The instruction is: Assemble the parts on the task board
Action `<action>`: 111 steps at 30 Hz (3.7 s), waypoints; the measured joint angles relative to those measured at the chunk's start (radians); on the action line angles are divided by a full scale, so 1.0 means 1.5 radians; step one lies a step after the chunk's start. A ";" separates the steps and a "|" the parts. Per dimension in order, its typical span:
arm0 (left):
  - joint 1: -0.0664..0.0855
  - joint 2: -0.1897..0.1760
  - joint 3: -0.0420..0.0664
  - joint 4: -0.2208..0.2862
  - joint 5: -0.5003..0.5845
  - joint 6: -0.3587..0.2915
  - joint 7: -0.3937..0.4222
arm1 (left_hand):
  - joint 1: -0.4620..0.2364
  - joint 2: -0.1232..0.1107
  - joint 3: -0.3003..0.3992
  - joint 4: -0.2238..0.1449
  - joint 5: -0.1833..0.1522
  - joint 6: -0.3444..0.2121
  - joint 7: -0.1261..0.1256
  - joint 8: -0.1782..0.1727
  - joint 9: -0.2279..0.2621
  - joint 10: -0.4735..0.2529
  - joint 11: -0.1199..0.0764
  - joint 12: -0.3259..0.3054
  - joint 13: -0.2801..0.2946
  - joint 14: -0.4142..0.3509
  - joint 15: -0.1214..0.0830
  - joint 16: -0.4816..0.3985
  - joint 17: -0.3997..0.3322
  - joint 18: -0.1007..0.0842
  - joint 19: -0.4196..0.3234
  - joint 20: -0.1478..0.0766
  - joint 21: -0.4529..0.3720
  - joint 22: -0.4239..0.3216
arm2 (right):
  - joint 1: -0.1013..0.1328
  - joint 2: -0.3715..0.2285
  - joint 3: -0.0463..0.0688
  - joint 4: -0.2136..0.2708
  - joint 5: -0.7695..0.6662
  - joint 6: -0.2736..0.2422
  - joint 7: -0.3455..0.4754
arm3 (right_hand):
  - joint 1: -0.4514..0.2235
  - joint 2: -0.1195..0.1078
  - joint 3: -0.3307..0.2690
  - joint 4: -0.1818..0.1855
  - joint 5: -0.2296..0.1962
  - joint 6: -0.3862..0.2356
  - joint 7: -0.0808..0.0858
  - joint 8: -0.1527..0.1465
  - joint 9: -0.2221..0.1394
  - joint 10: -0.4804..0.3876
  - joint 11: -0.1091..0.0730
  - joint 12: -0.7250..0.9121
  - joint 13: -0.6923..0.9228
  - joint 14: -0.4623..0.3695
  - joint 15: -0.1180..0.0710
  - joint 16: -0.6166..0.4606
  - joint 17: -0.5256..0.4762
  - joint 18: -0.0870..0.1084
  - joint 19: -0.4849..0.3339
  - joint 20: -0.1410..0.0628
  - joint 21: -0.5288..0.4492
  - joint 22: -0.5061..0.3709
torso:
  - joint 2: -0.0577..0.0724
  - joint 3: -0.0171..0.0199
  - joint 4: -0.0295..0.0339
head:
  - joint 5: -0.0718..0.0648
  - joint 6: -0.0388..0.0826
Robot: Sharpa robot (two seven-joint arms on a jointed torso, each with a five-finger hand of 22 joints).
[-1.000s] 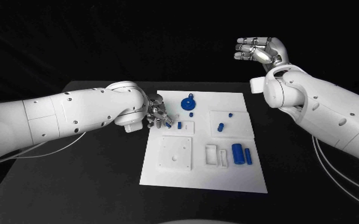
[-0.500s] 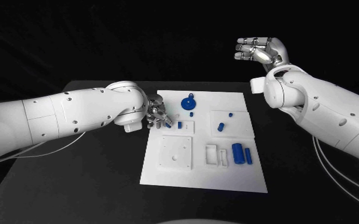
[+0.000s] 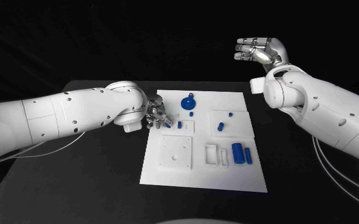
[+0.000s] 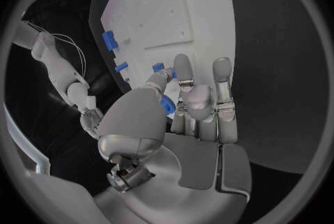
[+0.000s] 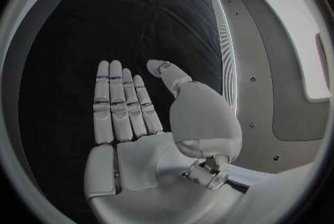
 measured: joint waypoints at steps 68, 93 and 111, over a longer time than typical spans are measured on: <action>-0.011 0.008 -0.004 -0.017 -0.009 -0.018 -0.003 | -0.004 -0.123 -0.050 0.213 -0.222 0.037 -0.023 -0.018 -0.067 -0.001 -0.001 -0.013 0.005 -0.002 -0.005 -0.024 -0.039 0.000 0.010 -0.017 -0.021 0.000 | -0.008 -0.001 0.000 -0.003 0.000 0.004 -0.003 | 0.000 0.000 -0.003 0.006 0.003 -0.016 0.002 0.000 0.000 -0.002 0.002 0.000 0.000 -0.002 0.002 0.000 -0.002 0.000 -0.002 0.003 -0.002 0.000 | 0.000 -0.0004 -0.0001 | -0.007 0.001; -0.013 -0.016 0.043 0.003 0.032 -0.018 0.004 | -0.011 -0.137 -0.056 0.220 -0.291 -0.008 0.000 -0.029 -0.145 -0.002 0.010 -0.068 -0.005 -0.036 0.005 -0.065 -0.117 -0.008 -0.007 -0.012 -0.049 0.000 | -0.011 -0.002 0.000 -0.007 0.000 0.004 -0.004 | 0.000 0.000 -0.005 0.004 0.003 -0.018 -0.001 0.000 -0.001 -0.005 0.000 0.000 0.000 -0.002 0.002 0.000 -0.001 0.000 -0.002 0.002 -0.005 0.000 | 0.000 0.0000 0.0000 | -0.008 0.007; -0.012 0.015 0.040 -0.016 0.003 -0.109 0.210 | 0.205 -0.061 -0.010 0.015 -0.209 -0.060 0.060 -0.081 -0.458 -0.120 0.072 -0.320 -0.094 -0.110 0.053 -0.147 -0.192 -0.006 -0.048 0.029 -0.135 -0.011 | -0.012 -0.002 0.000 -0.009 -0.001 0.004 -0.005 | 0.000 0.000 -0.005 0.004 0.003 -0.018 -0.001 0.000 -0.001 -0.005 0.000 0.000 0.000 -0.002 0.002 0.000 -0.002 0.000 -0.002 0.002 -0.005 0.000 | 0.000 0.0004 -0.0003 | -0.013 0.015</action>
